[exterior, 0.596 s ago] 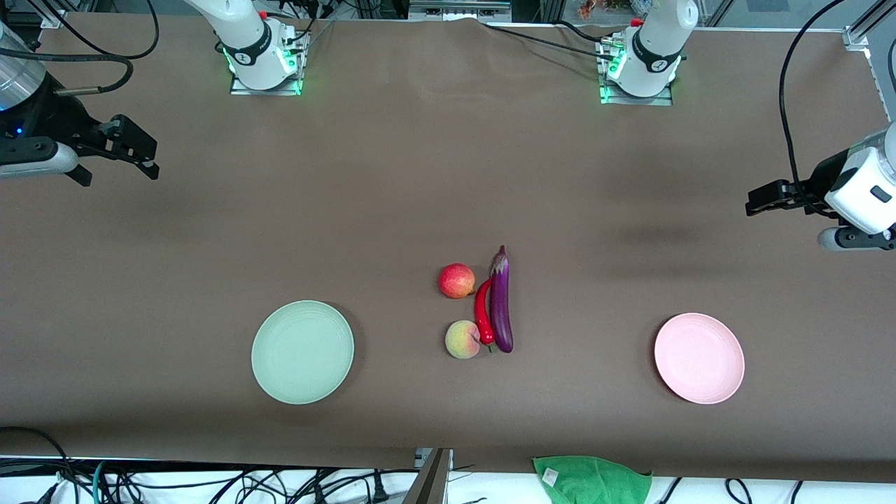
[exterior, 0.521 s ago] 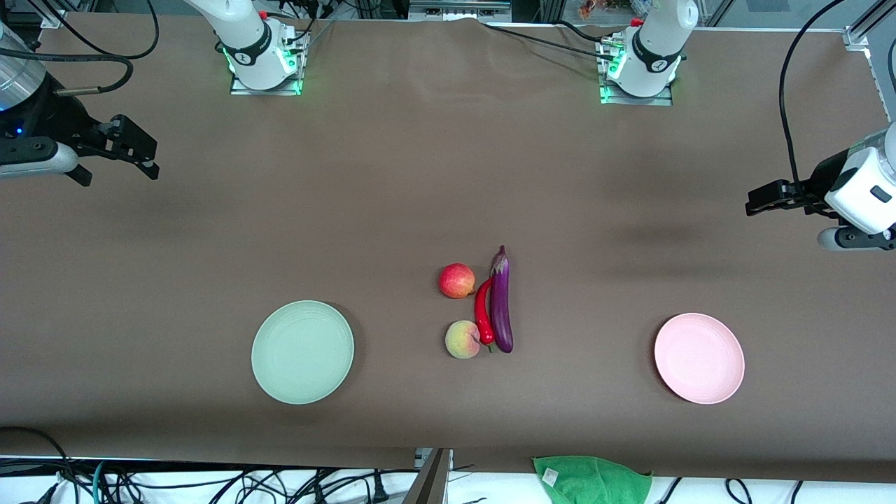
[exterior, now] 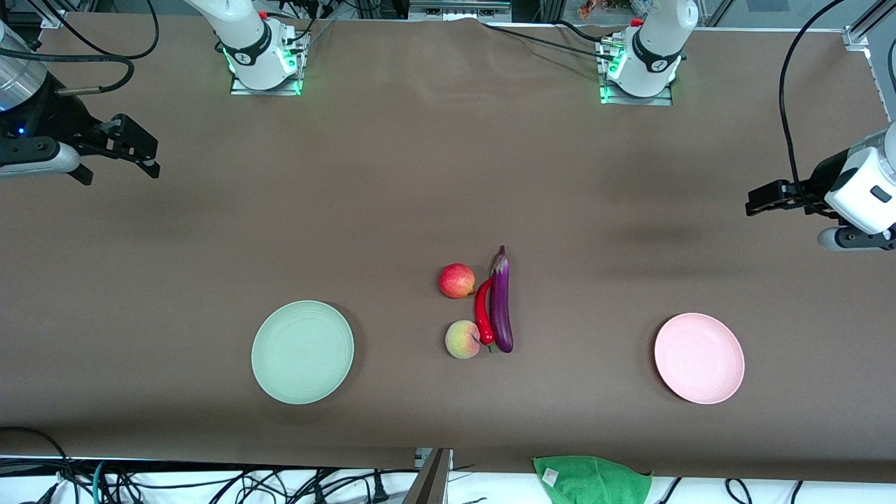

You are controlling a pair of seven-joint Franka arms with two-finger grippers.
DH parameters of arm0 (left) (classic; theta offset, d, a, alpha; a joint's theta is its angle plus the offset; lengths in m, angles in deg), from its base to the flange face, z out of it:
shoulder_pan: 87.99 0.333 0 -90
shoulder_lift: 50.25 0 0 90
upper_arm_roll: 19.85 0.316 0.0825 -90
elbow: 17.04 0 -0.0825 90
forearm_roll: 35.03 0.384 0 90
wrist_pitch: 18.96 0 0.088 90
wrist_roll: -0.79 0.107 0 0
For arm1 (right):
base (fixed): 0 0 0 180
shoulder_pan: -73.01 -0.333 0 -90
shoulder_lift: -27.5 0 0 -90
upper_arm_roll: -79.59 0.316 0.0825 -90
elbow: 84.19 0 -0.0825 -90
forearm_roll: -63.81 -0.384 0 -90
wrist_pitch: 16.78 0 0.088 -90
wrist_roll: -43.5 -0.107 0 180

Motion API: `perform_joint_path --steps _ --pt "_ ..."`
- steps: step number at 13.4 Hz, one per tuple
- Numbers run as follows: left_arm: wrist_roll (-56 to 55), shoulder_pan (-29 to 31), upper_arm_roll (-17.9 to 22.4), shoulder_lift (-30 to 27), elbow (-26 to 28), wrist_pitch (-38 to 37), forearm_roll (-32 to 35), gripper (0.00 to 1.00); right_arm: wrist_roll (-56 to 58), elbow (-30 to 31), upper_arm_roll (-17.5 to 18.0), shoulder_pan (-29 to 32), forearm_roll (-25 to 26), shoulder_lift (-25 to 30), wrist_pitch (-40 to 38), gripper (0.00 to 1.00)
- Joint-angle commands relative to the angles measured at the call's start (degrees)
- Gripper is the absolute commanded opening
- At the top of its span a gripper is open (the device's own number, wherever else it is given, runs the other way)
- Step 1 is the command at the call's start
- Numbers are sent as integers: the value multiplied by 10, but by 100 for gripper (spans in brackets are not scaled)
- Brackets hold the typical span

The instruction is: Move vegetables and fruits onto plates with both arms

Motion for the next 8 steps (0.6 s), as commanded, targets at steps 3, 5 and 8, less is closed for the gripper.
perform_joint_path --steps 3,5,8 --pt "9 0 1 10 -23 -13 -13 100 8 -12 -1 -2 1 -3 -8 100" --pt "9 0 1 10 -23 -13 -13 100 8 -12 -2 0 2 -4 -5 100" --pt "9 0 1 10 -23 -13 -13 100 7 -12 -1 -1 2 -4 -3 100"
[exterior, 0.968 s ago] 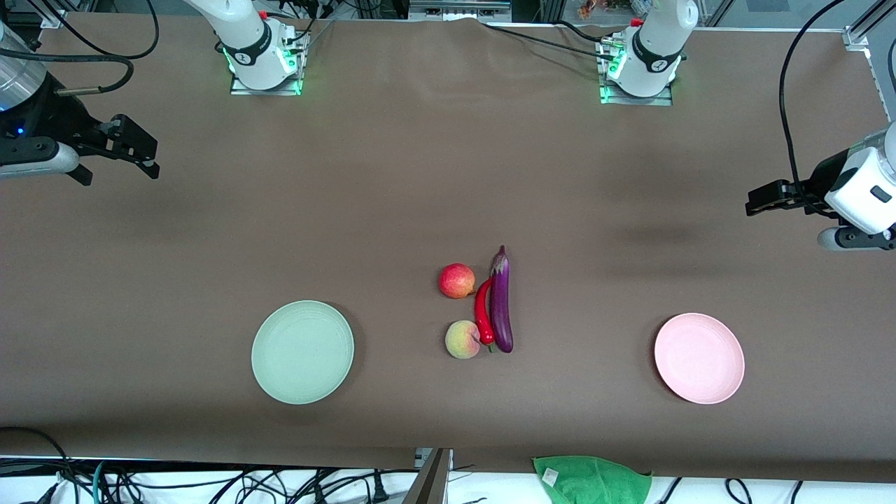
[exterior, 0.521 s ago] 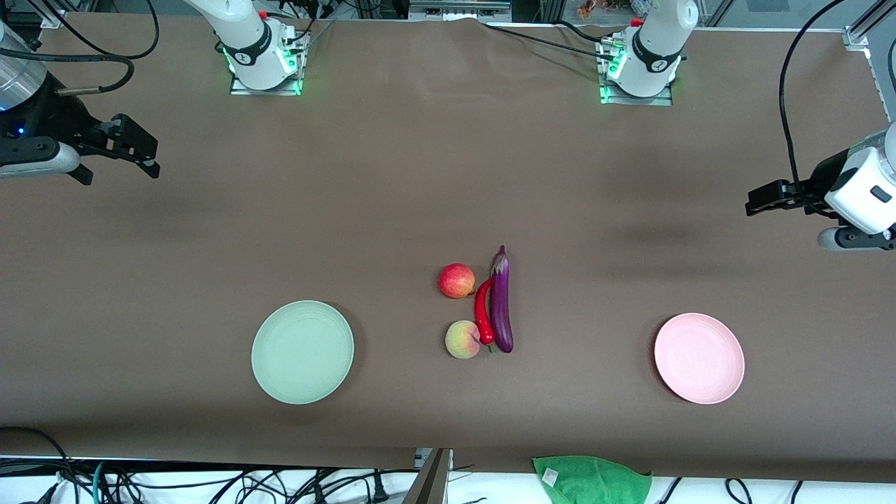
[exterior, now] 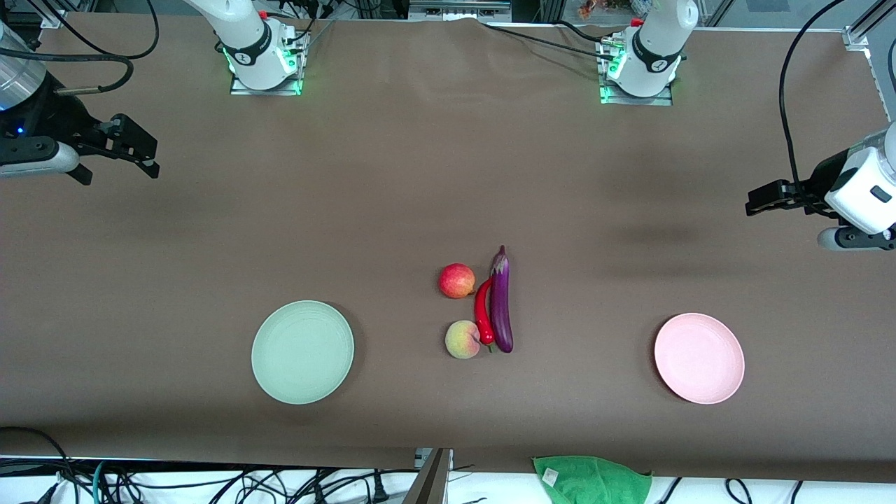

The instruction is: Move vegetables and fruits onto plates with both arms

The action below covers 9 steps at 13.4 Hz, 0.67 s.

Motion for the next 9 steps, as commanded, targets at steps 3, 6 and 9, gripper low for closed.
perform_joint_path --steps 3,6,9 --pt "9 0 1 10 -23 -13 -13 100 5 -11 1 -2 2 -4 -3 100" --pt "9 -1 1 10 -23 -13 -13 100 5 -11 1 -2 1 -4 -3 100" --pt "9 0 1 10 -23 -13 -13 100 3 -11 1 -2 1 -4 -3 100"
